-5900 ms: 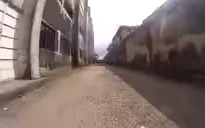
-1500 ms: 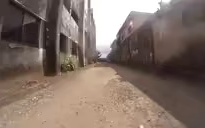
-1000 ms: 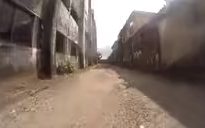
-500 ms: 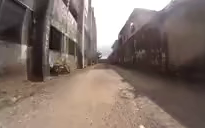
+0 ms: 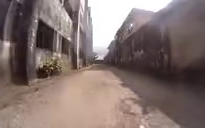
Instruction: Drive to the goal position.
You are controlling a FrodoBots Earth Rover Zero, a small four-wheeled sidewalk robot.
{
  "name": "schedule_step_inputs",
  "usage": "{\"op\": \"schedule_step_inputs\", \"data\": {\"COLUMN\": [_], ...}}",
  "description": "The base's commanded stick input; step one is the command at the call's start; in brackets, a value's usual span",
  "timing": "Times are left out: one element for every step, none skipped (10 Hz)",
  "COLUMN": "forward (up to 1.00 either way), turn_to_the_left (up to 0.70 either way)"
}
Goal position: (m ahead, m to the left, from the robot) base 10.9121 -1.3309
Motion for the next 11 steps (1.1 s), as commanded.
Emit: {"op": "schedule_step_inputs", "data": {"forward": [1.00, 1.00, 1.00, 1.00, 1.00, 1.00, 1.00, 1.00, 1.00, 1.00, 1.00], "turn_to_the_left": [0.00, 0.00, 0.00, 0.00, 0.00, 0.00, 0.00, 0.00, 0.00, 0.00, 0.00]}}
